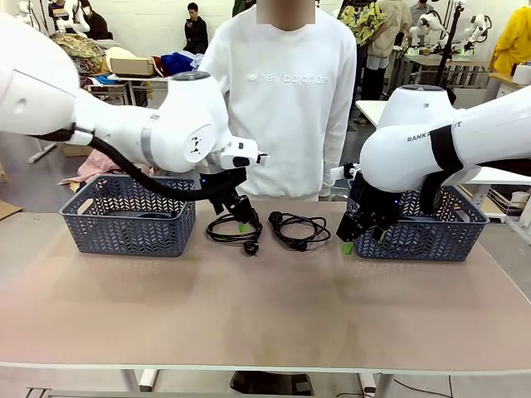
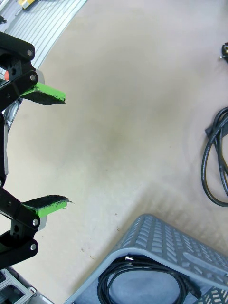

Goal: Organize the cables according to human instructions.
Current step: Pick up a bundle of cables and place it in the basket indicated by the human.

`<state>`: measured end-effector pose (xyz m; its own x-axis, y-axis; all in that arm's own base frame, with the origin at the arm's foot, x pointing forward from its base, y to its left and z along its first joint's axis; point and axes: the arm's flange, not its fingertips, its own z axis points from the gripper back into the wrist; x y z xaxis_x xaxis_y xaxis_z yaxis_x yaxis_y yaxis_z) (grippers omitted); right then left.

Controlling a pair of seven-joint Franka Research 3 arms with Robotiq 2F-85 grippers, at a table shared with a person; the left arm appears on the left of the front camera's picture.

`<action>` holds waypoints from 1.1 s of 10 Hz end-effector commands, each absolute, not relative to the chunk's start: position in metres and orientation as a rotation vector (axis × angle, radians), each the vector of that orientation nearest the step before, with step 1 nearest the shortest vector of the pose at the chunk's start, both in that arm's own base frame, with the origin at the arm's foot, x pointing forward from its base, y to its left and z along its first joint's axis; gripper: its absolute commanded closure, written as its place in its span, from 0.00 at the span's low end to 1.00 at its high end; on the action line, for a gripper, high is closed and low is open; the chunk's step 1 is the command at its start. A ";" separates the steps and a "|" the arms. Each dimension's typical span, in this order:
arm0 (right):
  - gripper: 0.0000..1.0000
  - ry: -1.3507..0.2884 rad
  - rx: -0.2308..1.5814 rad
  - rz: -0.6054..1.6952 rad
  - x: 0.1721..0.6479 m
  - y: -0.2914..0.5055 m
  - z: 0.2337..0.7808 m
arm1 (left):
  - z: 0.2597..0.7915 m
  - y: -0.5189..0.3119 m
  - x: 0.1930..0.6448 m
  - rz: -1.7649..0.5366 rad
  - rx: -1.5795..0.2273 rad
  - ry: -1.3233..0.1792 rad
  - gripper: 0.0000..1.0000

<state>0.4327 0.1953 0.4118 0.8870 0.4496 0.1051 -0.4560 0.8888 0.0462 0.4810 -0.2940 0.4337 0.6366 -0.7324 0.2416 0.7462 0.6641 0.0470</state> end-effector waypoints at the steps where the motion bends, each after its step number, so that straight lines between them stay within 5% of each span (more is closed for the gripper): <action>1: 0.00 -0.097 0.071 0.471 0.433 0.195 0.414 | 0.432 -0.314 0.498 -0.782 -0.005 -0.211 0.00; 11: 0.00 -0.097 0.071 0.471 0.433 0.195 0.414 | 0.399 -0.336 0.534 -0.707 -0.035 -0.199 0.00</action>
